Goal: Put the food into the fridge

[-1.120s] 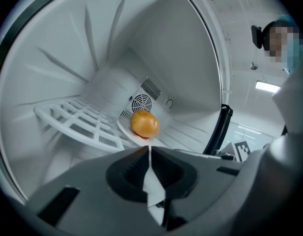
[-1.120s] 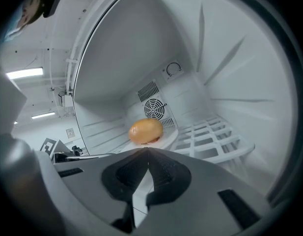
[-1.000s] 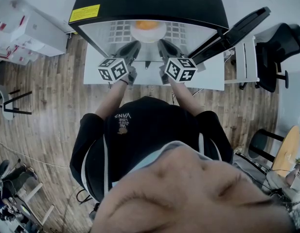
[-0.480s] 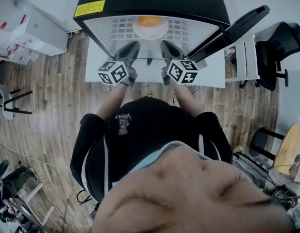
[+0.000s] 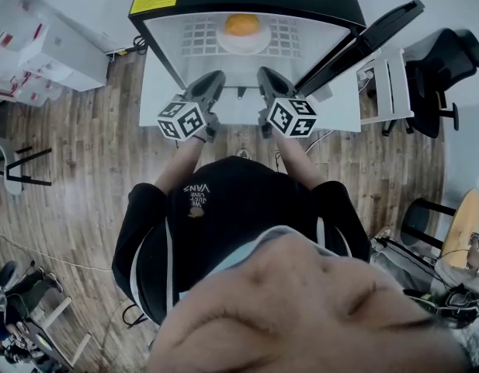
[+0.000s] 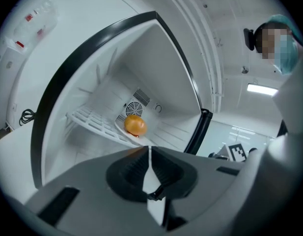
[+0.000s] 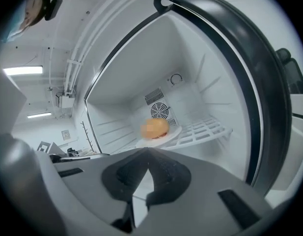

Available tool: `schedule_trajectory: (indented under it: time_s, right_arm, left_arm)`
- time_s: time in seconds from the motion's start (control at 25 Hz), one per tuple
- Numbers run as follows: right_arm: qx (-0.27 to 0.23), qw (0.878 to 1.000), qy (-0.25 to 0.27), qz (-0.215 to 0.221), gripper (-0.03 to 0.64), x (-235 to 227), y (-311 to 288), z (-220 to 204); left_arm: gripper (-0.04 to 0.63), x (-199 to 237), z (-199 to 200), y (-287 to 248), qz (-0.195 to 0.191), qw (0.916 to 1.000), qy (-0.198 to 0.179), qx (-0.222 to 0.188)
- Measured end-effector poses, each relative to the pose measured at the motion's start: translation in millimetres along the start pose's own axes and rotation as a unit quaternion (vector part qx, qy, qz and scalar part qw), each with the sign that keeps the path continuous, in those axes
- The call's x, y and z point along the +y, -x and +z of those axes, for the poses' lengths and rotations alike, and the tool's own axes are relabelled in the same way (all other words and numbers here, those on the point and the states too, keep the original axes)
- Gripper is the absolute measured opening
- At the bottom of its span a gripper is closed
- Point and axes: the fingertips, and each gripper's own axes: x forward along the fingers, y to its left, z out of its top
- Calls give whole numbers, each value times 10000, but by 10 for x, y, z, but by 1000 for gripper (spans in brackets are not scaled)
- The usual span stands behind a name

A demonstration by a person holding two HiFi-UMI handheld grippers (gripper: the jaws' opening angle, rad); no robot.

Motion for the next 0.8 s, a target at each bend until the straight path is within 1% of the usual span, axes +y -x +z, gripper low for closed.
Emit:
schedule_trajectory:
  time_s: [0.36, 0.8]
  right_arm:
    - [-108, 9998, 21, -134, 12, 198, 231, -89]
    - [-128, 9994, -21, -326, 12, 474, 471, -283]
  left_arm:
    - [28, -78, 4, 320, -99, 9999, -48, -34]
    - [28, -184, -129, 673, -255, 9995, -94, 173]
